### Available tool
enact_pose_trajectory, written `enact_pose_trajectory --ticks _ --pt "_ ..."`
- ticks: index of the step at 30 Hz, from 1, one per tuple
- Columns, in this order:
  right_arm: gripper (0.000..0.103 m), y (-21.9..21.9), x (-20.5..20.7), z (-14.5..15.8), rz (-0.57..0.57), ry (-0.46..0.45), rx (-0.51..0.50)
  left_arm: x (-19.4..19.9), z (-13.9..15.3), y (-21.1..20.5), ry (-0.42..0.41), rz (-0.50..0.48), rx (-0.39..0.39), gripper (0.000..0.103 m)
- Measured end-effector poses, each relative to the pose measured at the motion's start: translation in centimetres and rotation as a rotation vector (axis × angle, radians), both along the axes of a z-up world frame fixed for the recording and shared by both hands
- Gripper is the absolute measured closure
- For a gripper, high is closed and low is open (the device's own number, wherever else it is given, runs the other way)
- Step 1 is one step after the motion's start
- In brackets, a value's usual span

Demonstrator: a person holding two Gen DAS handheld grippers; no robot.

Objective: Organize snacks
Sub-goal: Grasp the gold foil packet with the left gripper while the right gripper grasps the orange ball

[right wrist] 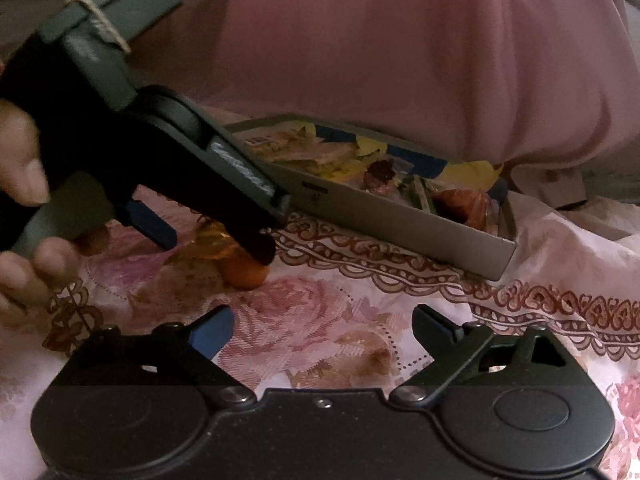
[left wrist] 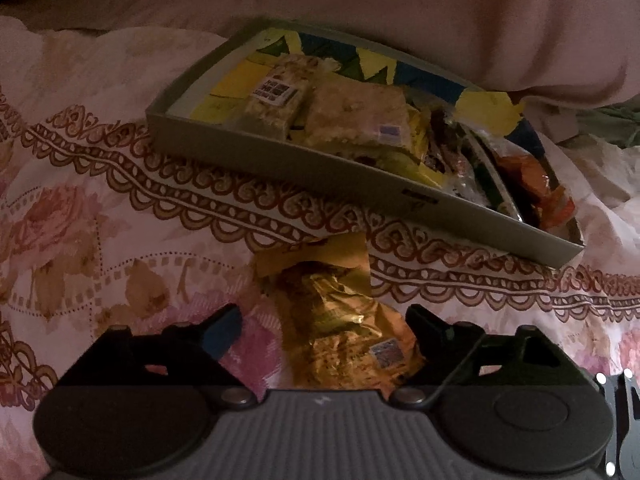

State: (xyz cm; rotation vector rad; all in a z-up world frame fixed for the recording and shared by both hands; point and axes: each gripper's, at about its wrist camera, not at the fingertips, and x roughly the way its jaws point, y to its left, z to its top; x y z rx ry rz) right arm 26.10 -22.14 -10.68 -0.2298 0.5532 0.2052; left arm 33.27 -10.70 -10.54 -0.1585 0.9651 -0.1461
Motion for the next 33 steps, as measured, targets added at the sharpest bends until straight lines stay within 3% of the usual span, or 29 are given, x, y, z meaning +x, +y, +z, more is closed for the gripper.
enact_pose_trajectory --ticks 8,16,23,29,33 --pt "0.018 1.0 -0.1 -0.4 0.072 0.001 0.001 -1.1 0.2 2.9 -0.002 -0.024 -0.097 0.022" --pt "0.038 3.4 1.9 -1.1 0.162 0.012 -0.001 -1.5 0.4 5.0 -0.007 -0.056 -0.156 0.039" --pt "0.045 5.2 3.3 -1.2 0.213 0.003 -0.011 -1.0 0.3 6.2 0.016 -0.086 -0.168 0.040" --pt "0.067 6.0 4.0 -1.5 0.263 0.012 -0.020 -0.3 0.0 7.3 0.039 -0.066 -0.194 0.040" --pt "0.070 6.2 3.5 -1.6 0.268 -0.003 -0.043 0.0 0.0 7.5 0.048 -0.062 -0.174 0.039"
